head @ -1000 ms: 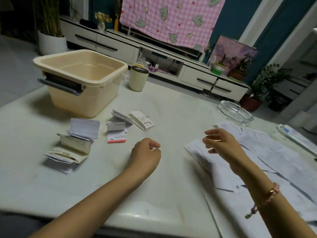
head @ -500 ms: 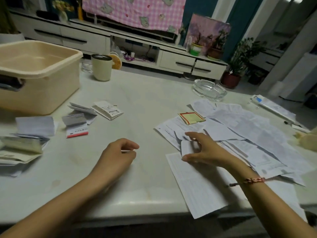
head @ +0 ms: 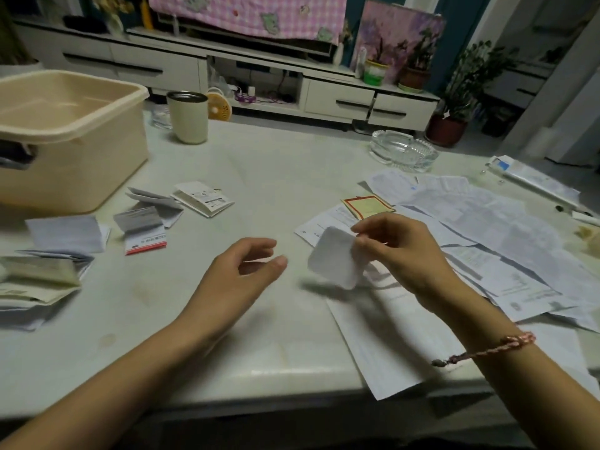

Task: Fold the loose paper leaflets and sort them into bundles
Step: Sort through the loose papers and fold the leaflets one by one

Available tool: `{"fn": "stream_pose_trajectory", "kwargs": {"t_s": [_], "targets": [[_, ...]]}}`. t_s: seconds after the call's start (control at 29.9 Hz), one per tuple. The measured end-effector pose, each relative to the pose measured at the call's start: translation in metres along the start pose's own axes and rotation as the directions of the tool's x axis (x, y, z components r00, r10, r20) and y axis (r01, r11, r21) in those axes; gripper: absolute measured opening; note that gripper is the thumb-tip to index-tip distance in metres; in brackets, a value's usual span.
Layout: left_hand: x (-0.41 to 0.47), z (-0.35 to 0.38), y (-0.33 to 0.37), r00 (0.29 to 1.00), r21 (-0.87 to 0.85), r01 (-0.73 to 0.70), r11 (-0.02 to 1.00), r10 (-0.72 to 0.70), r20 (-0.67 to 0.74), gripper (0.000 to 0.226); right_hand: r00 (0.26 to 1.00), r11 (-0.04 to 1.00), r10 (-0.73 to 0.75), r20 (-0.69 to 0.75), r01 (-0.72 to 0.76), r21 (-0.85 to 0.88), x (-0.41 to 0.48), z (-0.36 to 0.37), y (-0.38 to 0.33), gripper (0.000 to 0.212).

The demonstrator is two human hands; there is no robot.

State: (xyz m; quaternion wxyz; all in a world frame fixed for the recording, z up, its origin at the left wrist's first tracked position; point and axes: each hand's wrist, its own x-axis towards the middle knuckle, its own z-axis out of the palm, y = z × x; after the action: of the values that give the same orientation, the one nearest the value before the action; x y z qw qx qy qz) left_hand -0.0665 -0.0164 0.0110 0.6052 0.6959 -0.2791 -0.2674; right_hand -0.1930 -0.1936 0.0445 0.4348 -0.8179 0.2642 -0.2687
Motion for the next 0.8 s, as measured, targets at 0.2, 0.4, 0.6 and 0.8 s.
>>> {"fn": "stream_pose_trajectory", "kwargs": {"t_s": [0.2,0.4,0.6,0.8], "targets": [[-0.002,0.0,0.003,0.992,-0.141,0.093,0.986,-0.081,0.092,0.02,0.953,0.852,0.212,0.219,-0.29,0.436,-0.015,0.032,-0.017,0.014],[0.004,-0.009,0.003,0.997,-0.183,0.06,0.981,-0.07,-0.046,0.015,0.926,0.835,0.26,0.272,-0.357,0.418,-0.012,0.053,-0.017,0.009],[0.018,-0.025,0.007,0.976,-0.151,-0.009,0.989,-0.024,-0.215,0.018,0.953,0.899,0.296,0.065,-0.301,0.318,0.016,0.096,-0.019,0.008],[0.031,-0.051,0.008,0.946,-0.237,0.033,0.971,-0.106,-0.306,0.022,0.957,0.922,0.288,0.033,-0.286,0.262,0.103,0.169,-0.039,0.014]]}}
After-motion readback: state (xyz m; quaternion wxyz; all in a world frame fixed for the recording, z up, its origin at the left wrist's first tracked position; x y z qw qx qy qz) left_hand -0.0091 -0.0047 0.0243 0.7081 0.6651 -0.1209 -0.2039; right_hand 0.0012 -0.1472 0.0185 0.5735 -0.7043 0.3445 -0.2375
